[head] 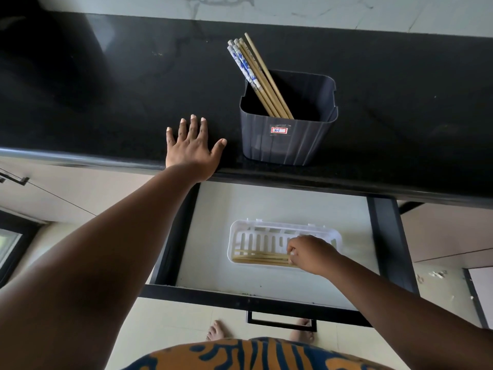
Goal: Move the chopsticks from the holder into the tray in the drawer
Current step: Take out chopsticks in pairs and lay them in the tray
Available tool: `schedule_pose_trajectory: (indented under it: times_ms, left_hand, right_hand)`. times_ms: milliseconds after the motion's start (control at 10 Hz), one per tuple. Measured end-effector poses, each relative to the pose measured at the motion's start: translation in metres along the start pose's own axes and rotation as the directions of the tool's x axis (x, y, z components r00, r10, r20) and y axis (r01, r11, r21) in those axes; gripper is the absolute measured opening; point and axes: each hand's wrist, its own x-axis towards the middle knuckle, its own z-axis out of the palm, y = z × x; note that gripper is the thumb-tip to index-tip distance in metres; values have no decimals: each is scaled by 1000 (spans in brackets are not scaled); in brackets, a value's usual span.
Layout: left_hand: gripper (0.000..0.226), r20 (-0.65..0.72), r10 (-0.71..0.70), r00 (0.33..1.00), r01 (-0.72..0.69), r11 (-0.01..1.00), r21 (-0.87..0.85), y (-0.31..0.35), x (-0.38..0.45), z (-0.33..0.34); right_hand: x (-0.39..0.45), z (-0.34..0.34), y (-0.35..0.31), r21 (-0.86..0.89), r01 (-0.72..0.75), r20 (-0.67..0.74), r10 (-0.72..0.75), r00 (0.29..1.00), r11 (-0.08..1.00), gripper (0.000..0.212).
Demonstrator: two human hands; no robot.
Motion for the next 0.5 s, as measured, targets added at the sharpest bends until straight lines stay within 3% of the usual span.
schedule_pose_trajectory:
  times_ms: [300,500]
  left_hand:
    - [80,1,-1,1000,1,1000,-10,0,0,0]
    - [80,-5,15,1000,-15,1000,-16,1,1,-1]
  right_hand:
    - [-1,4,0,52,-26,-42,28,999,998,20]
    - [-14,-27,-10,180,-75,-37,83,996,981,11]
